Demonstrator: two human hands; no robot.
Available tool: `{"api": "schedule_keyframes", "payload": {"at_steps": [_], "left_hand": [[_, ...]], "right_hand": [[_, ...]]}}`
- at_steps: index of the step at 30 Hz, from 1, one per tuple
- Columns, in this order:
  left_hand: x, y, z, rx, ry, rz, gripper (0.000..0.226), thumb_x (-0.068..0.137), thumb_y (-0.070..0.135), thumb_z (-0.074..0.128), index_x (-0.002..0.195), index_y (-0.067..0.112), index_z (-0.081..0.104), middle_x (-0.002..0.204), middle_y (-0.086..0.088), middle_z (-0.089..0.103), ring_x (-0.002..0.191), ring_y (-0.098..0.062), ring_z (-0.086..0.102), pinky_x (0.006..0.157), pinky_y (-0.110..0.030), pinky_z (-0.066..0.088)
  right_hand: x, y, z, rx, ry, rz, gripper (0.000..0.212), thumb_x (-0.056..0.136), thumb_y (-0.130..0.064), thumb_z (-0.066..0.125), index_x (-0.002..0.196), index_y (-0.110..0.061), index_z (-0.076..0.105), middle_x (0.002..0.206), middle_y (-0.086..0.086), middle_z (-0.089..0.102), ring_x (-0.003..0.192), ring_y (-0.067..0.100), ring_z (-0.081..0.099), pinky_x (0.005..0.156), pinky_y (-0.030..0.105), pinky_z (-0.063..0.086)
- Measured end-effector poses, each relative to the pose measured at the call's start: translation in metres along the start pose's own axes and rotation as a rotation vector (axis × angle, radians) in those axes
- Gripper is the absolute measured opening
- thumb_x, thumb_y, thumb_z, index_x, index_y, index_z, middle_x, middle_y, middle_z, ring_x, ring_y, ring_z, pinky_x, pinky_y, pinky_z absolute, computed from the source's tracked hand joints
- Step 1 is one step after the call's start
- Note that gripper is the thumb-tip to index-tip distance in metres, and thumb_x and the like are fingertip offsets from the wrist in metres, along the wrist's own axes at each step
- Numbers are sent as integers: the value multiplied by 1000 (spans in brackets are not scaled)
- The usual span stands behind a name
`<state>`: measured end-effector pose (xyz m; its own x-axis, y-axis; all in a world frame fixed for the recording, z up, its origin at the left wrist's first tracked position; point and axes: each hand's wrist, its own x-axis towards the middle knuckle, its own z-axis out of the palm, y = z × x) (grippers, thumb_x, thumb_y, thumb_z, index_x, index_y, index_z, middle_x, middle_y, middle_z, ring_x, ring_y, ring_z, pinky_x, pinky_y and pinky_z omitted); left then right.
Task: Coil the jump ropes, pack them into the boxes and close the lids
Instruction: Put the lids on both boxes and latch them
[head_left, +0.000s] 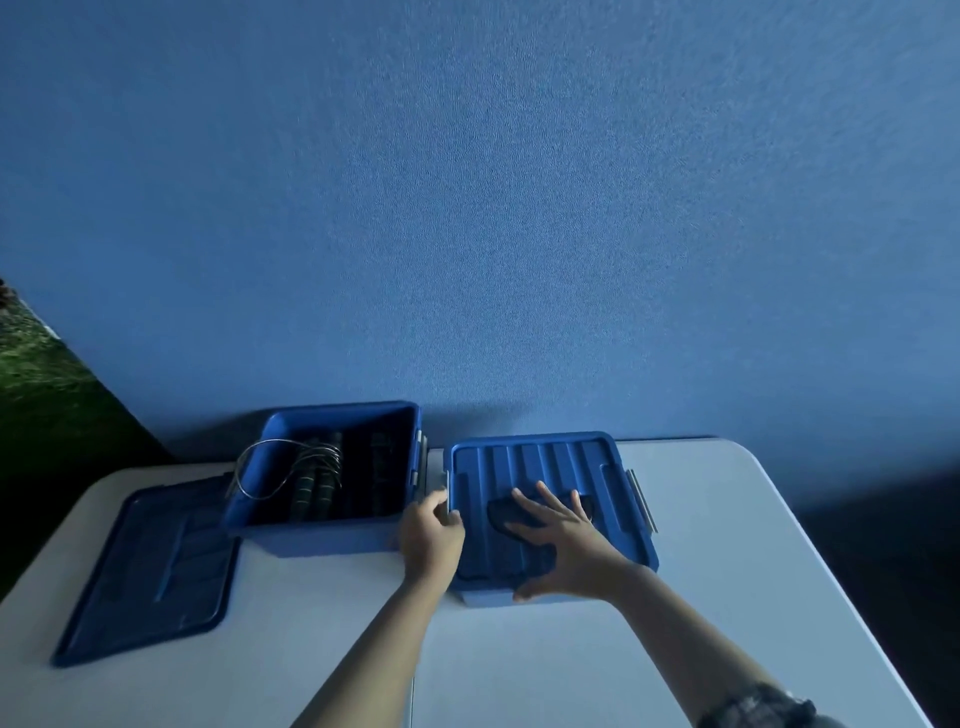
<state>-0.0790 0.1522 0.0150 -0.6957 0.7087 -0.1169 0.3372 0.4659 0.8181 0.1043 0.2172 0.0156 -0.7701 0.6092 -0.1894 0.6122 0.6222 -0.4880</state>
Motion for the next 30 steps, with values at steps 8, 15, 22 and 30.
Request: {"api": "schedule_keyframes", "payload": {"at_steps": [8,15,22,30], "left_hand": [[6,1,-9,-142,-82,-133,25,89,14,64,113,12,71,109,-3,72,95,-17,67,84,-25,50],[5,-2,3,-73,-70,-41,28,85,8,70,112,5,70,108,-10,71,100,-21,66,83,-23,49],[-18,-14,17,440,-23,421,59,85,45,57,126,2,58,126,-21,54,116,-39,54,90,-45,48],[-27,-19,28,780,-304,606,47,89,57,35,130,42,55,144,-2,48,132,-24,47,106,-57,17]], "right_hand": [[-1,0,1,8,3,-2,90,62,-67,70,140,-33,41,153,-24,-2,140,4,-22,114,48,-18],[-2,1,1,17,-1,-37,89,63,-68,68,140,-32,40,153,-23,-1,140,2,-21,110,42,-23],[-12,31,-7,96,808,477,45,87,-30,43,125,-9,55,132,11,53,125,34,47,106,45,33],[-22,54,-24,567,605,813,27,83,-33,67,87,-7,62,81,10,65,82,31,61,71,38,48]]}}
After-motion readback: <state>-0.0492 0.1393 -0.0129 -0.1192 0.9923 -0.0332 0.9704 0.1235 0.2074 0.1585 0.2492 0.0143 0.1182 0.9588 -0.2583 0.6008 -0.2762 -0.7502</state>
